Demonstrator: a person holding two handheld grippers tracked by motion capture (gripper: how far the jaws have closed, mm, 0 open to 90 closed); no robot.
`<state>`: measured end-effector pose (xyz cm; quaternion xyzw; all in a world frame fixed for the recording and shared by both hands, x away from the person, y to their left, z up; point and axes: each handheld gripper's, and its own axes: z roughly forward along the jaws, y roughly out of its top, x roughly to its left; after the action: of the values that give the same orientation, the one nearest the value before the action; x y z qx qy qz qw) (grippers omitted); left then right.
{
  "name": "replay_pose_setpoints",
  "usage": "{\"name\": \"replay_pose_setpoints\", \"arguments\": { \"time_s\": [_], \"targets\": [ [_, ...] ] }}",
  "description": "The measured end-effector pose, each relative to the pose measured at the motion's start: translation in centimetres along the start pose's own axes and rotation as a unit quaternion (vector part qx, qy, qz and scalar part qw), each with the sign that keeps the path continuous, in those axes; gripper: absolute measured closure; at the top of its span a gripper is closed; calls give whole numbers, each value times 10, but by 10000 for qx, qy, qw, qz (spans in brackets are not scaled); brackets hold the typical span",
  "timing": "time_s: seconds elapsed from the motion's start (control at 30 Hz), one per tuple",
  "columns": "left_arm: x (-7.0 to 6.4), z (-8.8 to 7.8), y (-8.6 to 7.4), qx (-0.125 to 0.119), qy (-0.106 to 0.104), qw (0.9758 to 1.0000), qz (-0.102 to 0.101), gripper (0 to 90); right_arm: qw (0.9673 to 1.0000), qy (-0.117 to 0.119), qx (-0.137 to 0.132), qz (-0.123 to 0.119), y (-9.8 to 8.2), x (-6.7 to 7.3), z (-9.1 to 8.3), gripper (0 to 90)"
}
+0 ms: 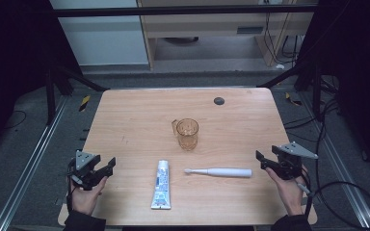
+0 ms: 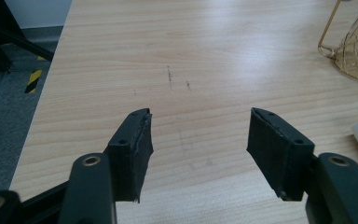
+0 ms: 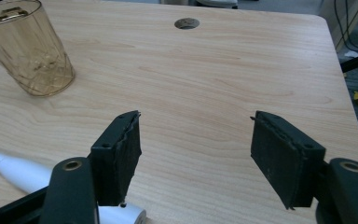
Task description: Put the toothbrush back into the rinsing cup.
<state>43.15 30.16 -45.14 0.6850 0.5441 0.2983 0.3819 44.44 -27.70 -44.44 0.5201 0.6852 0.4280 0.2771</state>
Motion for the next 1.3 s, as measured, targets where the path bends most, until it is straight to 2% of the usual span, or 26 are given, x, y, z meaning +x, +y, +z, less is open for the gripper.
{"name": "replay_pose_setpoints", "arguments": {
  "time_s": [0.07, 0.23, 0.27, 0.37, 0.4, 0.43, 0.57, 0.77, 0.93, 1.03, 1.2, 1.3],
  "targets": [
    [0, 0, -1, 34, 32, 10000, 29, 416, 10000, 30, 4, 2, 0, 0, -1, 356],
    [1, 3, -5, 129, 81, 9998, 119, 444, 9994, 227, 242, -140, -3, 6, 2, 442],
    [1, 4, -7, 155, 53, 9998, 110, 449, 9983, 376, 391, -190, -4, 11, 5, 498],
    [1, 7, -8, 178, 81, 9997, 148, 449, 9967, 539, 544, -282, -6, 15, 9, 565],
    [1, 7, -8, 178, 81, 9997, 148, 443, 9967, 539, 544, -282, -6, 15, 9, 565],
    [0, 8, -8, 209, 120, 9995, 223, 441, 9954, 590, 651, -374, -5, 18, 12, 617],
    [-2, 11, -9, 244, 126, 9994, 223, 441, 9929, 734, 815, -461, -6, 23, 17, 742],
    [-7, 17, -10, 361, 123, 9989, 291, 437, 9900, 771, 1056, -528, -10, 26, 29, 894],
    [-5, 18, -10, 402, 105, 9989, 211, 414, 9875, 768, 1254, -562, -13, 30, 38, 900],
    [-5, 19, -11, 437, 93, 9988, 185, 395, 9860, 720, 1341, -675, -14, 31, 40, 900],
    [-6, 19, -11, 465, 76, 9986, 226, 373, 9843, 772, 1461, -625, -18, 30, 41, 900],
    [-6, 19, -12, 461, 58, 9986, 235, 360, 9833, 761, 1504, -684, -19, 29, 40, 900]
  ]
}}
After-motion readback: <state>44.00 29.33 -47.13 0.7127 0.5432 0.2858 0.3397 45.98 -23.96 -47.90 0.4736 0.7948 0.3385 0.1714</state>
